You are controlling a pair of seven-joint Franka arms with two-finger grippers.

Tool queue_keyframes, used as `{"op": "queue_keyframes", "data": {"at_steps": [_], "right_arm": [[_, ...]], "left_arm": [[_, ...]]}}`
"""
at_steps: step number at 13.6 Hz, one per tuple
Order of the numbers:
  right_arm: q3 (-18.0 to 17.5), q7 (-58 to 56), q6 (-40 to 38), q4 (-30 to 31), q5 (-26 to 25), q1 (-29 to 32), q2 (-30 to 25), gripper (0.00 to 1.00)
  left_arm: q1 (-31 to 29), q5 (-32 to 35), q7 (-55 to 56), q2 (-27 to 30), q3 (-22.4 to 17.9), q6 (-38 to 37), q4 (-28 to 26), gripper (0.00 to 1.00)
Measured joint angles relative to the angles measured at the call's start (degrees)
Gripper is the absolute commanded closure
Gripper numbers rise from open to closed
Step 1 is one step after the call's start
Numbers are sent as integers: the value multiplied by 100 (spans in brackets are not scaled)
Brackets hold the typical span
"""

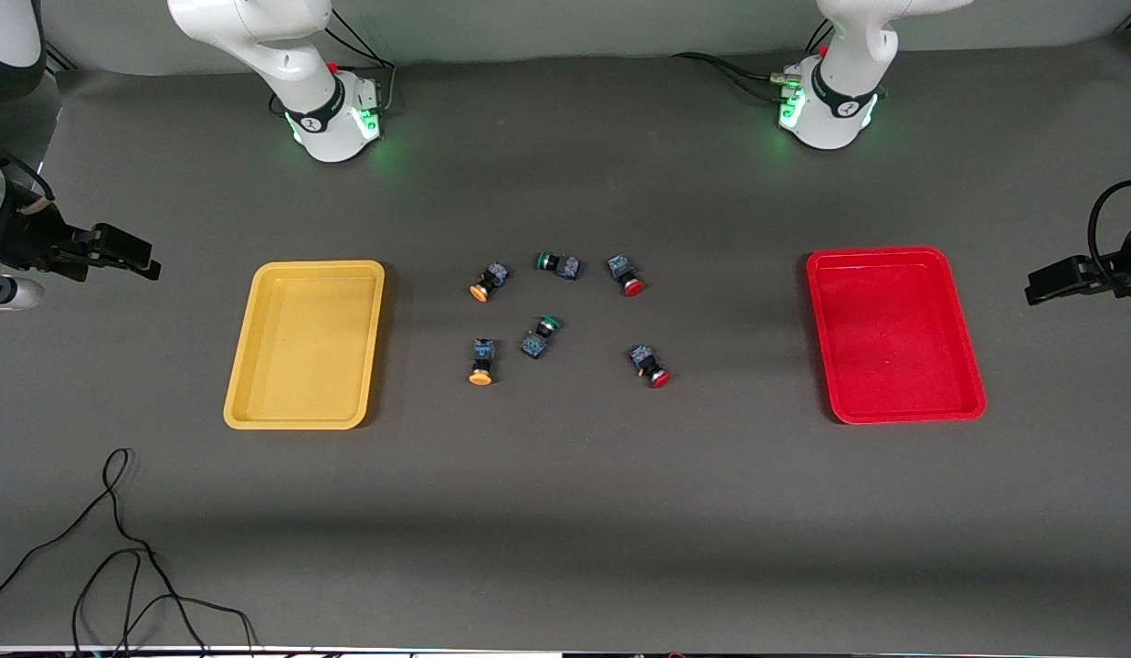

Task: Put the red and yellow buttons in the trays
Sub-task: 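Reach the right gripper toward a yellow button while the left gripper moves out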

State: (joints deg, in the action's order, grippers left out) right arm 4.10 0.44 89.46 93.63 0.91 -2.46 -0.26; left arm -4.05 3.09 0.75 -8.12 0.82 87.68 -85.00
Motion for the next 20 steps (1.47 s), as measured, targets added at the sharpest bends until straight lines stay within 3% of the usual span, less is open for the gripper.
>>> {"op": "queue_keyframes", "data": {"at_steps": [6,8,12,17,20], "right_arm": [[-18,61,-81,21,7,-41,13,0],[-39,557,-101,120,32,-276,4,0],[-92,2045,137,618,60,-1195,-199,0],[-115,4901,1346,2145,82,-2843,-871,0],[-137,6586,2139,2778,81,-3734,-915,0]], "left_arm": [[24,0,212,-8,15,33,0,0],[22,2,241,-28,11,92,0,0],[12,3,252,-77,-3,92,-4,0],[15,4,253,-105,2,88,-22,0],[44,-1,253,-106,23,19,-69,0]]}}
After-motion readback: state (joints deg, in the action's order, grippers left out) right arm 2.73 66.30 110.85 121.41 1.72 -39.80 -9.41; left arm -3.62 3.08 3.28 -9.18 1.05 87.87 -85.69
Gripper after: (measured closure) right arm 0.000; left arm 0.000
